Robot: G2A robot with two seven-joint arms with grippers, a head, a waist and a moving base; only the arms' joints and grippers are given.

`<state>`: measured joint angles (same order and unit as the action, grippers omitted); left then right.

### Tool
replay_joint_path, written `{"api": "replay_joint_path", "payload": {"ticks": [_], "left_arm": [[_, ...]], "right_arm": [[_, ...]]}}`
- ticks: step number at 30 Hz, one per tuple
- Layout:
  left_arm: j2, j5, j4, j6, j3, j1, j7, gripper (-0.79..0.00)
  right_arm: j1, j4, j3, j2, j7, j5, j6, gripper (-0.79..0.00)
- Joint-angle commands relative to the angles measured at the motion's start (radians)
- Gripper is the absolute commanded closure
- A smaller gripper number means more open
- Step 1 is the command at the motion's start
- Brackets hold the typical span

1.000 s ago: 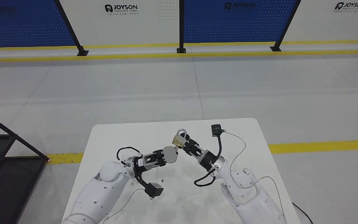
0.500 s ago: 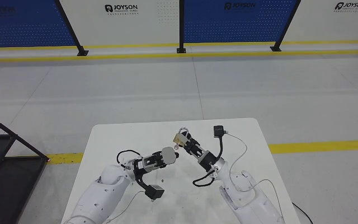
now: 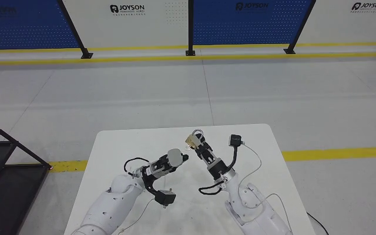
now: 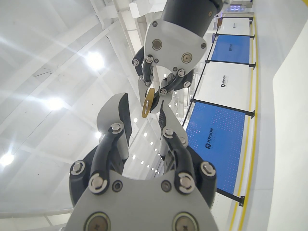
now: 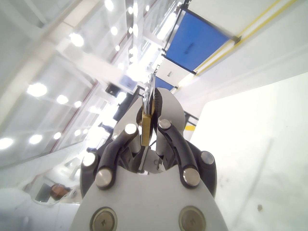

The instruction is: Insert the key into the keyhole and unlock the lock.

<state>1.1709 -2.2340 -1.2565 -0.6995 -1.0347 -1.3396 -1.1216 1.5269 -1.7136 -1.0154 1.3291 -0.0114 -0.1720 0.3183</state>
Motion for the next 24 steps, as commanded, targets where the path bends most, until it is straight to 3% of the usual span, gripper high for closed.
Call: {"api": "replay_joint_path", "payload": {"ticks": [1,11,15,24], "left_arm": [[0.001,-0.003,0.000,-0.004,0.003,0.001,0.005,-0.271],[0.010,-0.010,-0.001,-0.024,0.011,0.010,0.053,-0.145],[0.011,-0.018,-0.005,-0.019,0.011,0.011,0.073,-0.003],[0.012,-0.032,-0.010,-0.007,0.007,0.010,0.097,0.000]], "right_arm": [[-0.003,0.004,0.007,0.002,0.010,-0.005,-0.002,0.000],[-0.011,0.015,0.025,0.010,0.031,-0.039,-0.015,0.000],[-0.011,0.017,0.027,0.012,0.034,-0.048,-0.015,0.000],[-0.008,0.016,0.027,0.015,0.039,-0.061,-0.017,0.000]]}}
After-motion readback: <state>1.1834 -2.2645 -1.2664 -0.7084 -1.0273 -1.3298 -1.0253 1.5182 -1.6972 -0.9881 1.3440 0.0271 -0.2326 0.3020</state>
